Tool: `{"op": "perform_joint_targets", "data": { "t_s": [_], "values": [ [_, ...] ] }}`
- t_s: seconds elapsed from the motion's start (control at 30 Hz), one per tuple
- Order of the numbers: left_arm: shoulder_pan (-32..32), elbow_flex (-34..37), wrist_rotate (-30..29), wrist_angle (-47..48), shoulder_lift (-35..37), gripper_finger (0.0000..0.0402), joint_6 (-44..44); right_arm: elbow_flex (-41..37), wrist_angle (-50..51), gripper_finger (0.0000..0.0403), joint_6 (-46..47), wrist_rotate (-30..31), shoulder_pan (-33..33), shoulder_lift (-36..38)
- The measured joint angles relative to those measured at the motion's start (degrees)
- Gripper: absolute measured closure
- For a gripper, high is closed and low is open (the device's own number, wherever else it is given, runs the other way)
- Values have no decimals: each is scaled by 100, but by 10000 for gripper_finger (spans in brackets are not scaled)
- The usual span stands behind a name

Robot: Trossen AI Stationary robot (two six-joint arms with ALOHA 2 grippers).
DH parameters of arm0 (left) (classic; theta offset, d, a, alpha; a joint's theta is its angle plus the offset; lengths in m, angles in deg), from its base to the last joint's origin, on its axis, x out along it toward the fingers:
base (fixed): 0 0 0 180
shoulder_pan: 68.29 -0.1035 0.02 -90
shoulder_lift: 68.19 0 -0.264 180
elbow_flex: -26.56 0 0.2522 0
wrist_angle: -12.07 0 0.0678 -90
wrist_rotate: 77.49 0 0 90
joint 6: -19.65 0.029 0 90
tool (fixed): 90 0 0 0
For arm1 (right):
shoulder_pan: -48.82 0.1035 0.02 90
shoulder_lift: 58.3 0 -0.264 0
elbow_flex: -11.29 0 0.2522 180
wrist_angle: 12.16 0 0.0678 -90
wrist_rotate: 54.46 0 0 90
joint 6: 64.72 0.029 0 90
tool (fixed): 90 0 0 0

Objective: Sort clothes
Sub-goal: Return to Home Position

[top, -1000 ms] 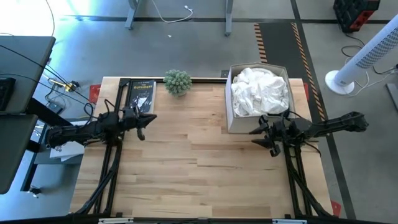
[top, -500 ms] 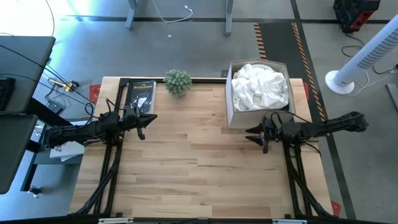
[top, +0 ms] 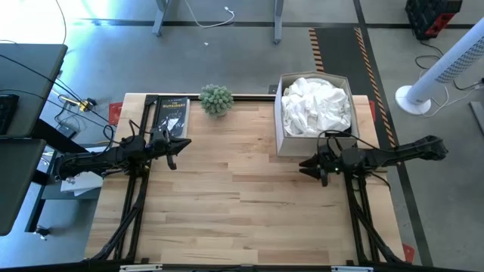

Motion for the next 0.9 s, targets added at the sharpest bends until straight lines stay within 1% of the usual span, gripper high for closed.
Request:
{"op": "perform_joint_targets", "data": {
  "t_s": [0.1,0.2,0.3,0.33,0.5,0.8,0.83,0.9],
  "values": [
    [10,0,0,11,84,401,-1,0,24,234,-5,-44,65,418],
    [15,0,-5,-40,346,401,2,0,25,234,-10,-96,74,1076],
    [-13,0,-9,-113,332,401,1,0,23,234,-17,-101,74,1703],
    [-13,0,-13,-144,336,401,1,0,-14,234,-18,-103,73,1804],
    [-13,0,-19,-74,338,401,1,0,-331,234,-20,-114,81,1801],
    [-13,0,-22,-6,336,401,1,0,-72,234,-25,-101,63,1724],
    [-13,0,-22,-6,336,401,1,0,-22,234,-260,4,64,1726],
    [-13,0,-22,-11,336,401,1,0,-77,234,-1458,493,59,1660]
  ]
}}
